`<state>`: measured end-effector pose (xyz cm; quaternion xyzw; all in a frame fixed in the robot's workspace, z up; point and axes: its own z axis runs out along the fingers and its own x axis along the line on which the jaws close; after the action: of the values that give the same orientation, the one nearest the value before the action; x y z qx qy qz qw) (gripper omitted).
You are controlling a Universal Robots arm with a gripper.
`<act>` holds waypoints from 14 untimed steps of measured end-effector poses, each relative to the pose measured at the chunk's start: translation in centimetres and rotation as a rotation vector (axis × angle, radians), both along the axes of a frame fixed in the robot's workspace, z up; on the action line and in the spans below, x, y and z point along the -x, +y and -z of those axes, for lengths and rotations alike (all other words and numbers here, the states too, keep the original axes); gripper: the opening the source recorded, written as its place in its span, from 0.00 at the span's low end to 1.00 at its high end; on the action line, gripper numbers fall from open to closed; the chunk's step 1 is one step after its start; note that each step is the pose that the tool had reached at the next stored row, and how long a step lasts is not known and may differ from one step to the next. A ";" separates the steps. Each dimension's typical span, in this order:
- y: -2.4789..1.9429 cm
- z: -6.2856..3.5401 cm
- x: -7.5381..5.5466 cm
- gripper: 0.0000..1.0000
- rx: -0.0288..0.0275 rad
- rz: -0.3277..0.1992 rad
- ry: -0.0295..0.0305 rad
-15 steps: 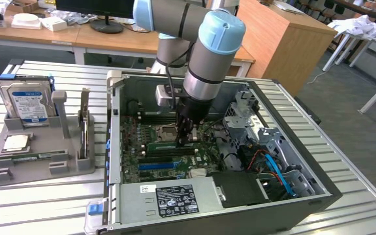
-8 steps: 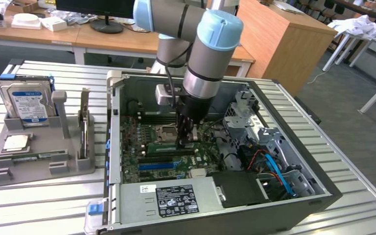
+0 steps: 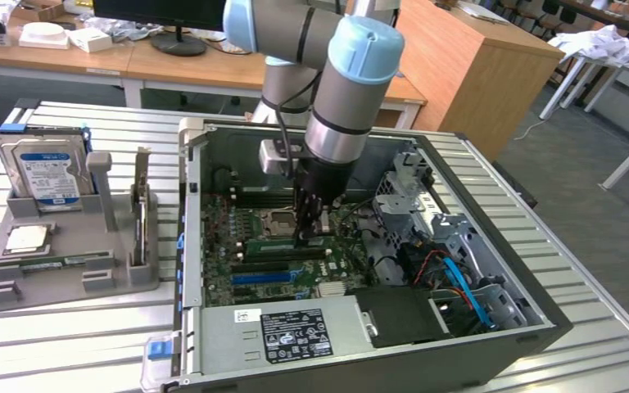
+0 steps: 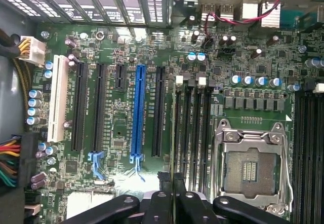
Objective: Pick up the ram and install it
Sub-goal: 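Insert the ram into the slot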
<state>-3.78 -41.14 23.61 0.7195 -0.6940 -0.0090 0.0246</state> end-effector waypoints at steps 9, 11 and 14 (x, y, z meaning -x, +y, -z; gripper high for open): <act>0.15 0.24 0.0 0.13 0.0001 0.008 0.0000; 0.17 0.32 0.0 0.13 -0.0001 0.009 0.0000; 0.19 0.45 0.0 0.13 0.0000 0.009 0.0000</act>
<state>-3.79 -40.94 23.16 0.7162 -0.6974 -0.0091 0.0246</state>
